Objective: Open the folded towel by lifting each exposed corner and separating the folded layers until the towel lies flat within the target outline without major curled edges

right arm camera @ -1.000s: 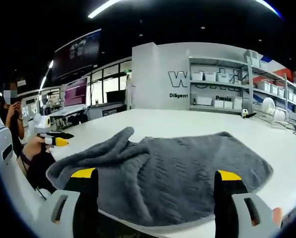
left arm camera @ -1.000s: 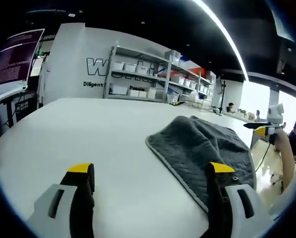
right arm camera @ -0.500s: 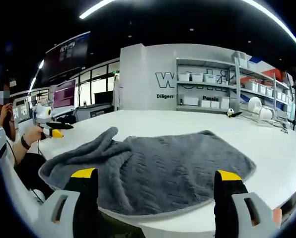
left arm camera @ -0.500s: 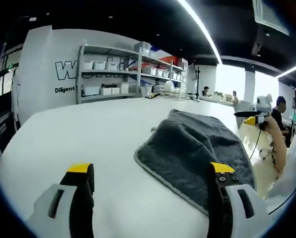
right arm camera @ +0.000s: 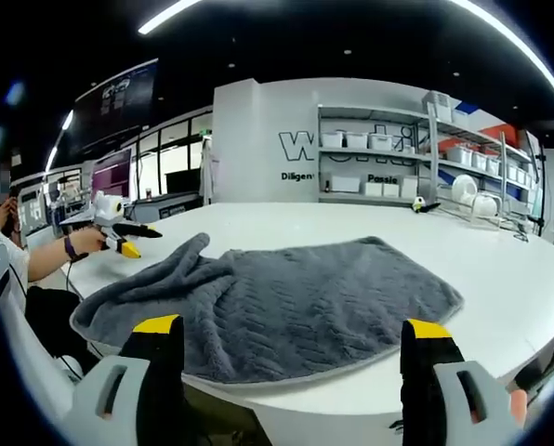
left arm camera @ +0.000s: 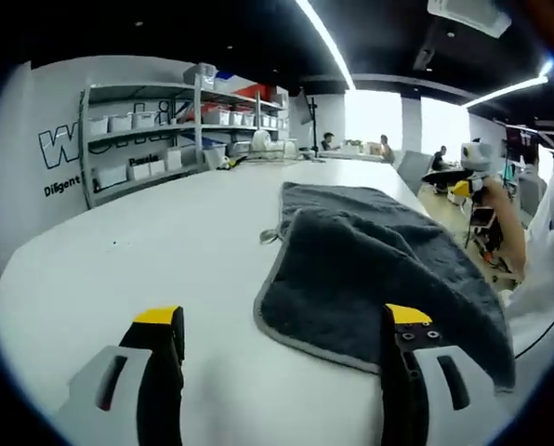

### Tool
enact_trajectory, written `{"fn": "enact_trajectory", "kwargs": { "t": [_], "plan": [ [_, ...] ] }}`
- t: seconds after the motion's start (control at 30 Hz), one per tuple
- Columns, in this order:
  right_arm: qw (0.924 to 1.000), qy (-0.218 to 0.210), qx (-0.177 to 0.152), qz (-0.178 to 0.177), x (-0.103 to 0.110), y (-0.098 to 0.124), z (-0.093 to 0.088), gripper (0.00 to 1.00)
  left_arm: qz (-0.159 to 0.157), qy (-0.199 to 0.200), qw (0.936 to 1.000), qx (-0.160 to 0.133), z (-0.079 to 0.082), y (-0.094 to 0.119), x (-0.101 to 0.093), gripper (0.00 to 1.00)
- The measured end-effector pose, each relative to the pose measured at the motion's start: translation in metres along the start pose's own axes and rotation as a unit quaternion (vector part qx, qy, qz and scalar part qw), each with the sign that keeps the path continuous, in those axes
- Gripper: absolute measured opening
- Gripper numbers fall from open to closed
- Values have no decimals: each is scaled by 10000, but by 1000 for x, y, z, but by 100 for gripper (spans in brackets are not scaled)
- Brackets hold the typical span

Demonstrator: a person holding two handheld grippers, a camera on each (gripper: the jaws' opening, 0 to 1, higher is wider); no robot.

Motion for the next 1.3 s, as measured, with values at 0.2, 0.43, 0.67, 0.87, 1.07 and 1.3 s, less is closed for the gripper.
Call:
{"fn": "enact_trajectory", "kwargs": {
  "t": [0.2, 0.43, 0.67, 0.87, 1.07, 1.3],
  "plan": [
    [10000, 13, -20, -56, 0, 8, 1, 99, -143, 277, 9995, -53, 0, -20, 11, 72],
    [9999, -18, 0, -133, -2, 11, 0, 99, -401, 96, 9989, 224, -10, -32, 5, 51],
    [9999, -51, 14, -109, -1, 8, -1, 99, -527, 28, 9980, 360, -16, -38, -4, 35],
    [9998, -102, -35, -137, -3, 10, 0, 99, -440, -122, 9985, 316, -18, -39, -7, 28],
    [9997, -136, -8, -197, -6, 12, -2, 99, -391, -342, 9983, 252, -17, -40, -5, 20],
    [9997, -163, 45, -162, -6, 9, -5, 99, -83, -702, 9971, 293, -13, -43, 3, 9]
  ]
}}
Point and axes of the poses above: the point that each gripper's makers call its tool centre point, and the gripper's own axes: y roughly backward along the fingers, x roughly to its left, z roughly out of its top, the point moved 9 cm from there along y, roughly backward along the fingers, and after that the axes turned 13 degrees about z, right-handed, at the moved point
